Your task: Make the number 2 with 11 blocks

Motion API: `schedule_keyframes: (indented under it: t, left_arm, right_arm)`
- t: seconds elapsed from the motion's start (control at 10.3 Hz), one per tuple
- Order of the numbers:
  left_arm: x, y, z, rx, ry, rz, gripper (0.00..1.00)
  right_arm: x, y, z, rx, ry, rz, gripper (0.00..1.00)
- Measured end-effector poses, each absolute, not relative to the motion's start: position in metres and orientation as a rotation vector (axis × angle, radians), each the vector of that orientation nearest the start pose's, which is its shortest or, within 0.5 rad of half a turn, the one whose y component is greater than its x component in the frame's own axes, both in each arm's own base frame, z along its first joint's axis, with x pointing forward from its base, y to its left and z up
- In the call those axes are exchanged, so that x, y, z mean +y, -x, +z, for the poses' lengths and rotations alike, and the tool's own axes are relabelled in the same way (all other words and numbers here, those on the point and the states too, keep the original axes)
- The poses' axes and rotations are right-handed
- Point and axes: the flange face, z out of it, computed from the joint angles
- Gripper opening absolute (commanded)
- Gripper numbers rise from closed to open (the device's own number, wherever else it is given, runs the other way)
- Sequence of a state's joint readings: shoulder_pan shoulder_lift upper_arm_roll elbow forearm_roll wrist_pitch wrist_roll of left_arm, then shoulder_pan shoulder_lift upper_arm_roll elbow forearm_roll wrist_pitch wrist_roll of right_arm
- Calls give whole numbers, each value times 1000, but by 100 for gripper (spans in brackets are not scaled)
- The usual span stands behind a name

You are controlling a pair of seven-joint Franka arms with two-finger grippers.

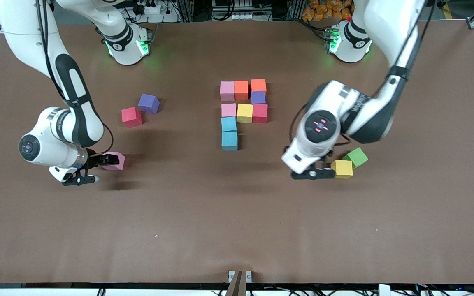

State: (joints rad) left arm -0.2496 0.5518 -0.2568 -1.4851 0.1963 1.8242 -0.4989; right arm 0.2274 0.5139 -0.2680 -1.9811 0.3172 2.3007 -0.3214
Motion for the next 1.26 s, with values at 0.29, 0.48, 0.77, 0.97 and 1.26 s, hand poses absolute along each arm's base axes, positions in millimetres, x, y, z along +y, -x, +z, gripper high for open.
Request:
schedule_keyframes:
  t: [0.29, 0.48, 0.77, 0.97, 1.26]
  left_arm:
    - [-230, -635, 318, 200, 3037, 191, 100]
    - [-201, -641, 303, 305, 3054, 161, 100]
    - [-168, -651, 283, 383, 3026, 110, 100]
    - [-162, -652, 271, 391, 3030, 98, 100]
    - [-144, -648, 247, 465, 3046, 33, 100]
  right_arm:
    - [-3, -593, 195, -62, 3023, 231, 100]
    - [6, -592, 194, -65, 3025, 235, 100]
    - [7, -591, 193, -66, 3026, 241, 57]
    - [6, -591, 192, -71, 3026, 243, 18]
    - [6, -590, 193, -256, 3003, 247, 8]
